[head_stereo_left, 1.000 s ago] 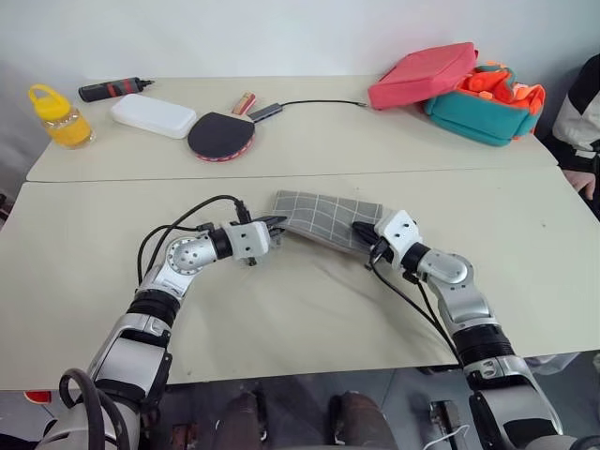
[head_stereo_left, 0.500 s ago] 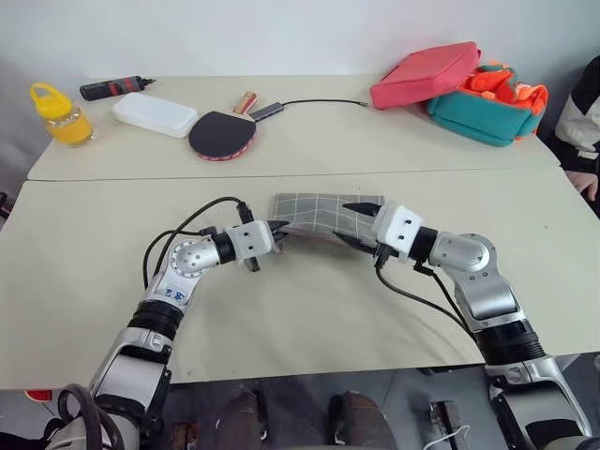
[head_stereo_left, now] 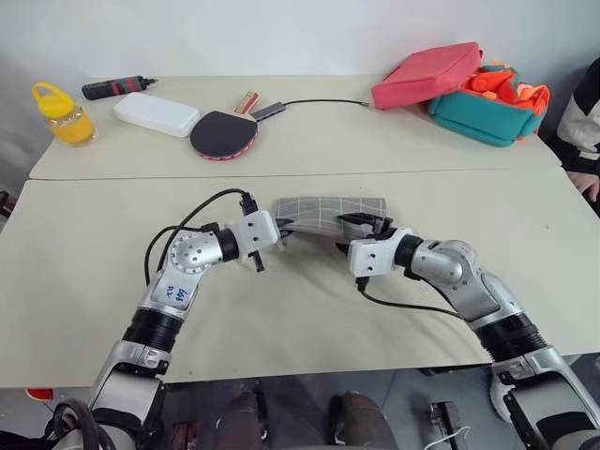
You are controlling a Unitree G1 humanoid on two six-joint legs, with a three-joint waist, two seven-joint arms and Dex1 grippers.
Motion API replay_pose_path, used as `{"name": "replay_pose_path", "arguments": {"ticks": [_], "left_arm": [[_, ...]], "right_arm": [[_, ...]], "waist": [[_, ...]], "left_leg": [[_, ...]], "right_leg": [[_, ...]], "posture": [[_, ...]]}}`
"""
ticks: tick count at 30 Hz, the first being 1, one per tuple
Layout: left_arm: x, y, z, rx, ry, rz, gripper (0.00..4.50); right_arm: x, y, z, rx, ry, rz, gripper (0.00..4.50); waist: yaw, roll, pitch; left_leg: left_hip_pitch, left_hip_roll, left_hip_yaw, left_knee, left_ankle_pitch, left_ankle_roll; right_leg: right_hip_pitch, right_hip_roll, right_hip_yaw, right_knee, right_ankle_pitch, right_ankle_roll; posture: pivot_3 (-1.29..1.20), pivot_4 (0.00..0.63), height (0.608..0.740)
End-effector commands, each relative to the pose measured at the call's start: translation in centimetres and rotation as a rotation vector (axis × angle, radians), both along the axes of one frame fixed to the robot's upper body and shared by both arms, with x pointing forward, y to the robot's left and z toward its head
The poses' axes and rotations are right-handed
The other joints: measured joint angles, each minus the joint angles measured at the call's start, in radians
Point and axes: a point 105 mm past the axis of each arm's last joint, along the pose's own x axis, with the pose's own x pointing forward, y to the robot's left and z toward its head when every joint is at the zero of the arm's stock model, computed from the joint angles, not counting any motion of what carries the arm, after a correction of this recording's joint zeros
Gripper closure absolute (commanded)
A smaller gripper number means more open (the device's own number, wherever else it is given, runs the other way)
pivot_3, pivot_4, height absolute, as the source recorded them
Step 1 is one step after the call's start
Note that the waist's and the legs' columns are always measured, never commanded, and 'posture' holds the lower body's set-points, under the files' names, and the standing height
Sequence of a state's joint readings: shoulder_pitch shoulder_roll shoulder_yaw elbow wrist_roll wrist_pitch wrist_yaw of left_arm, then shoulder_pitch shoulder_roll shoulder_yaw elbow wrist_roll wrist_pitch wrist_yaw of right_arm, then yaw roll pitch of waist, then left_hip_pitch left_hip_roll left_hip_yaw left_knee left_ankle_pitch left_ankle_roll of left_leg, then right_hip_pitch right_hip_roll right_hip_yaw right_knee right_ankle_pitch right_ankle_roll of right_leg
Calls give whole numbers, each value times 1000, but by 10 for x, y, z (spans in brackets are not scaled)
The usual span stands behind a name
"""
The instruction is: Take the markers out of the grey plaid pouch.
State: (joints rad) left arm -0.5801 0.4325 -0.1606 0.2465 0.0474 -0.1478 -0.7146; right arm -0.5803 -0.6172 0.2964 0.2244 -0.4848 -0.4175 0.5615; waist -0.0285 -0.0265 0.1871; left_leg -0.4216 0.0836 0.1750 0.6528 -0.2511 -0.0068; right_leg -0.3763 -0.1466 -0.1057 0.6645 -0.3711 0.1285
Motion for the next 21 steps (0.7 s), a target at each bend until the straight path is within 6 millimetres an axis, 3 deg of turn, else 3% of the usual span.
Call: {"name": "replay_pose_path", "arguments": {"ticks": [1,8,9,17,21], "left_arm": [[-4,-1,20,-56,-34,-16,4279],[-8,4,21,-123,7,-16,4279],[-10,3,21,-146,36,-32,4279],[-15,18,41,-172,-91,-12,1794],[-17,23,50,-198,-156,-19,1794]], "right_arm": [[3,-1,13,40,-51,-4,2102],[7,0,28,109,-72,-7,4487],[8,-1,29,132,-67,-13,4487],[14,-16,41,278,-9,-30,4500],[12,-17,44,323,24,-2,4500]], "waist": [[0,0,0],[-2,0,0],[-1,0,0],[1,0,0],[0,0,0]], "left_leg": [[0,0,0,0,0,0],[0,0,0,0,0,0],[0,0,0,0,0,0],[0,0,-1,0,0,0],[0,0,-1,0,0,0]], "right_leg": [[0,0,0,0,0,0],[0,0,0,0,0,0],[0,0,0,0,0,0],[0,0,0,-1,0,0],[1,0,0,0,0,0]], "posture": [[0,150,740],[0,150,740],[0,150,740],[0,150,740],[0,150,740]]}}
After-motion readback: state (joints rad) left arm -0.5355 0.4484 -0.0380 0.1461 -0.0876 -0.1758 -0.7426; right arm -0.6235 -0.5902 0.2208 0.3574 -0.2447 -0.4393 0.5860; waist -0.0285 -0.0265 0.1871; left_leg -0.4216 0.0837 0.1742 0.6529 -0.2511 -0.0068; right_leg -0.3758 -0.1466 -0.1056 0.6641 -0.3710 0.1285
